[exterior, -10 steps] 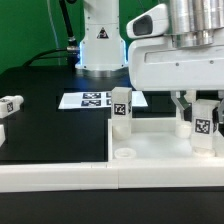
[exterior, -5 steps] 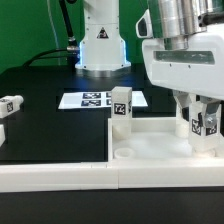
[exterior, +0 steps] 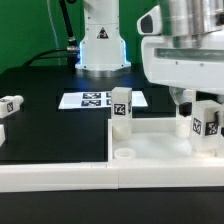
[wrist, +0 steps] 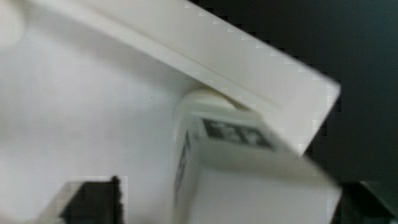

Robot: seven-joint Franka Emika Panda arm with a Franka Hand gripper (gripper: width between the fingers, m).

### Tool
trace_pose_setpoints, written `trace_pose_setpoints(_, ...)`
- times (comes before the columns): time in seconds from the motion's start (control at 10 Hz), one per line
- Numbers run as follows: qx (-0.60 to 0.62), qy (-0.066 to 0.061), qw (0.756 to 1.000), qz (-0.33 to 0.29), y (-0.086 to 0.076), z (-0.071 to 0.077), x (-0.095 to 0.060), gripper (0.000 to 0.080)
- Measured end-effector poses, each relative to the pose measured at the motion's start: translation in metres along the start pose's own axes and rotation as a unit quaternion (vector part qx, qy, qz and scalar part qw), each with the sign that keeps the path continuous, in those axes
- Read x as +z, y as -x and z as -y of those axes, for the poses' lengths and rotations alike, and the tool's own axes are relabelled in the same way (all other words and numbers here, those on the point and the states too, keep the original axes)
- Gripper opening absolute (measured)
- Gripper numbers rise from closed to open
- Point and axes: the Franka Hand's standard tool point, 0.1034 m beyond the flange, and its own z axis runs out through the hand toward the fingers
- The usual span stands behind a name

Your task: Assemble square table

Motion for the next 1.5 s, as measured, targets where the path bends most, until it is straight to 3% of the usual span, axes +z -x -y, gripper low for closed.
trace_pose_setpoints(0.5,-0.175,0.001,0.985,-0.001,0.0,-0.0003,0.0006,0.0649)
trace_pose_setpoints(0.6,-0.285,0.015,0.958,-0.014,0.0024,0.0029,-0.0012,0.0649)
trace_pose_setpoints(0.8,-0.42,0.019,0.907,-0.014,0.0018,0.0033,-0.0013,0.0649)
trace_pose_setpoints(0.9,-0.439,0.019,0.898,-0.014,0.0018,0.0032,-0.0011,0.0649)
trace_pose_setpoints(1.1,-0.431,0.018,0.902,-0.013,0.0021,0.0032,-0.0009,0.0636)
trace_pose_setpoints(1.3,-0.389,0.018,0.921,-0.014,0.0017,0.0031,-0.0009,0.0291)
trace_pose_setpoints(1.5,-0.315,0.017,0.949,-0.016,-0.0002,0.0018,-0.0007,0.0291)
